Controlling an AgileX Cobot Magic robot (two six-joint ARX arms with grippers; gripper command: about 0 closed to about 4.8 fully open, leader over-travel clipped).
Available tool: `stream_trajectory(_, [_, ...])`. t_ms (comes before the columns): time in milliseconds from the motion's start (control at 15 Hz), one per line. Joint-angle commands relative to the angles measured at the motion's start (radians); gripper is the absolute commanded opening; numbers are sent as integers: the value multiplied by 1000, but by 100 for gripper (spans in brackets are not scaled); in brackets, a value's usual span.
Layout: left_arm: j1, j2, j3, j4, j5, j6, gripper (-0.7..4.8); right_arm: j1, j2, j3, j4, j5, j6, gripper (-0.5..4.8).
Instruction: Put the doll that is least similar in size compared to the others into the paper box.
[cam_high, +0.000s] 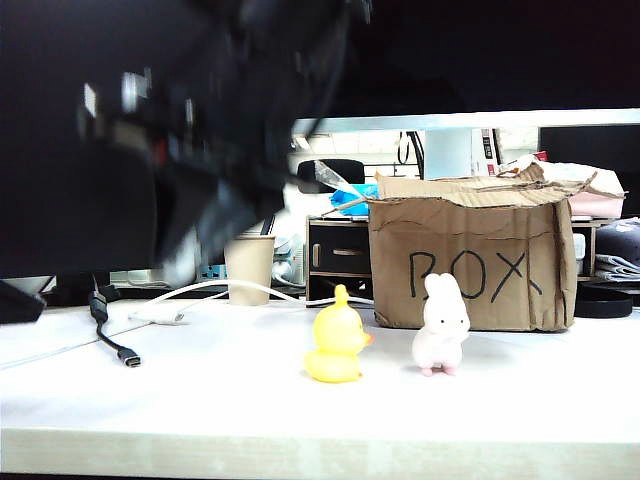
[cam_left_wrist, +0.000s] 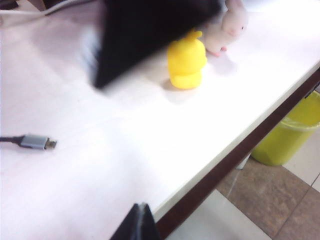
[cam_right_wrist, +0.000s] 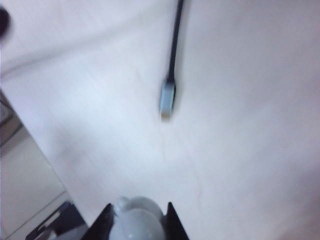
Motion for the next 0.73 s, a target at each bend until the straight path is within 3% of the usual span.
stream_trajectory(67, [2, -29, 1, 7, 4, 0, -5, -42, -42, 71, -21, 70, -70, 51])
stream_trajectory(399, [6, -87, 1, 7, 0, 0, -5, -235, -46, 196, -102, 186, -143, 52])
stream_trajectory(732, [153, -92, 1, 7, 3, 0, -5, -443, -46, 206, -93, 225, -155, 52])
